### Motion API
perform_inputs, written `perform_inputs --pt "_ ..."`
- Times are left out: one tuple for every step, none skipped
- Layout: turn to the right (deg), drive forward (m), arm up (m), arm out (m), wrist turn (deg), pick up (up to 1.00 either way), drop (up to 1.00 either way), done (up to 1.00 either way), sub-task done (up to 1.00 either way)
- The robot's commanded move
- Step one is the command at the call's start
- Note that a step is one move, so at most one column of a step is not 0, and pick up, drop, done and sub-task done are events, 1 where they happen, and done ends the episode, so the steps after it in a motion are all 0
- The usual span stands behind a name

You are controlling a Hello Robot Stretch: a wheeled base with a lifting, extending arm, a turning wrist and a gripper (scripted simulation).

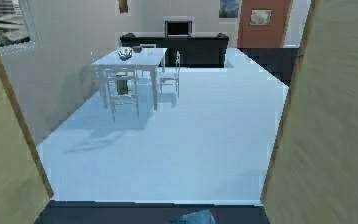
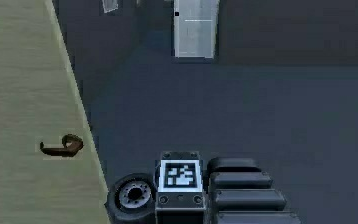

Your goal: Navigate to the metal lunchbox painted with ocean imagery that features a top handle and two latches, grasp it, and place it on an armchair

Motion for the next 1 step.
perform_inputs --pt "0.0 1.0 0.0 0.0 0.0 0.0 0.0 0.0 0.0"
